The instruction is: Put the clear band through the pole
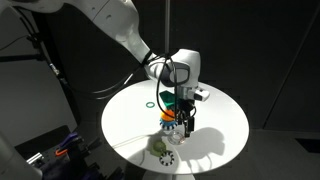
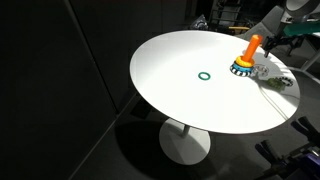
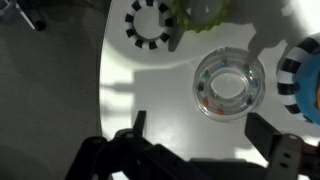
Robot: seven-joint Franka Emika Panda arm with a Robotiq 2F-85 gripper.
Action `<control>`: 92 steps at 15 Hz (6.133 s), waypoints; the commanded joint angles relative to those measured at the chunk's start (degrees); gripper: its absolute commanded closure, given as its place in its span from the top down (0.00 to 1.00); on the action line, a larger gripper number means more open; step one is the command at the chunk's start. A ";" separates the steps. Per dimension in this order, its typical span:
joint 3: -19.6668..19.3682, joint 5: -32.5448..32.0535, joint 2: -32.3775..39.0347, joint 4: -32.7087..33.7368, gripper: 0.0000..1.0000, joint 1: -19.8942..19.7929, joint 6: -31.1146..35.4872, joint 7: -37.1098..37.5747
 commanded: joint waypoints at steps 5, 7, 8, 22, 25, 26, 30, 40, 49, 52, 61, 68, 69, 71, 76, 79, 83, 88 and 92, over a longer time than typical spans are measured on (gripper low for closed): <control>-0.68 0.51 4.30 -0.76 1.00 0.42 5.50 -1.38; -0.72 0.59 5.01 -0.80 1.00 0.49 6.09 -1.43; -0.73 0.65 5.27 -0.81 1.00 0.50 6.31 -1.46; 0.83 4.95 5.38 -3.85 1.00 -1.46 11.58 -4.82; 1.09 6.77 5.33 -4.12 0.74 -1.88 11.70 -6.24; 1.14 7.22 5.32 -4.09 0.66 -1.98 11.62 -6.66; 0.84 8.14 4.72 -4.09 0.34 -1.83 11.42 -6.79; 0.29 8.03 -3.40 -4.28 0.09 -0.86 9.15 -5.56; 0.74 7.28 -10.69 -2.79 0.09 0.70 4.40 -4.99; 1.16 7.04 -12.27 -1.94 0.09 1.60 2.33 -4.72; 2.97 6.69 -15.53 -0.06 0.09 3.82 -3.01 -4.92; 3.72 6.01 -16.25 -0.21 0.09 4.68 -7.62 -5.22; 3.70 5.78 -16.14 -0.16 0.09 4.73 -8.13 -5.14; 3.58 5.37 -15.91 -0.12 0.09 4.82 -8.68 -4.92; 3.36 3.77 -15.43 -0.05 0.09 4.96 -9.36 -4.39; 3.37 2.98 -15.34 -0.18 0.09 4.93 -9.66 -4.48; 3.38 2.72 -14.95 -0.19 0.09 4.88 -9.51 -4.47; 3.56 3.13 -14.17 0.03 0.09 4.78 -9.48 -4.89; 3.55 3.03 -13.69 0.01 0.09 4.84 -9.62 -4.88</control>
